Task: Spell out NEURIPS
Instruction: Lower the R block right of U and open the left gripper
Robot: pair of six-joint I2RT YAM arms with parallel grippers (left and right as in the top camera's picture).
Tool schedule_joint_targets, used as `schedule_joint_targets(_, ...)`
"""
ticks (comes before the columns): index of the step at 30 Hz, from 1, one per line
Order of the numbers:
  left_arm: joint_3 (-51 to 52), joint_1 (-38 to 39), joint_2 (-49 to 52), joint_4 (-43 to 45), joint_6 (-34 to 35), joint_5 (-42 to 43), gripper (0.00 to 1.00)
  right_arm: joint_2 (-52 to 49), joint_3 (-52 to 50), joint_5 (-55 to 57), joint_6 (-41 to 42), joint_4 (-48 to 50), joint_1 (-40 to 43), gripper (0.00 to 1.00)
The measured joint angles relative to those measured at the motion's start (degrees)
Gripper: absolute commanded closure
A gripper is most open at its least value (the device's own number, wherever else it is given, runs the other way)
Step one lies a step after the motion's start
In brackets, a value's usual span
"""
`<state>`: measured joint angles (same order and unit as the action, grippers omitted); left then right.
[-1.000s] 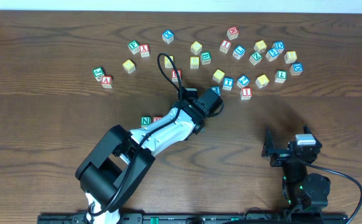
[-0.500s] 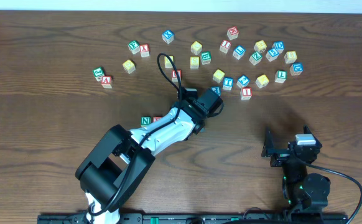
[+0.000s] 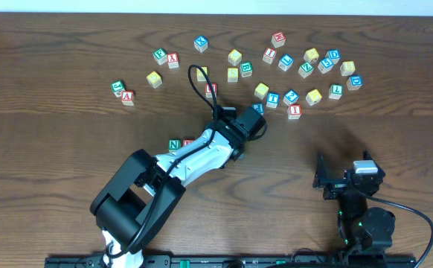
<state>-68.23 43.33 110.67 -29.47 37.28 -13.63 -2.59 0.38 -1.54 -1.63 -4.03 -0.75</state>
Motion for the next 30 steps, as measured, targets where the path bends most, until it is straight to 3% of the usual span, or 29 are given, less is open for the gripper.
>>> schedule_joint_targets(30, 0.00, -2.40, -1.11, 5.27, -5.53, -0.22, 0.53, 0.00, 0.00, 0.00, 0.00, 0.00, 0.00, 0.01)
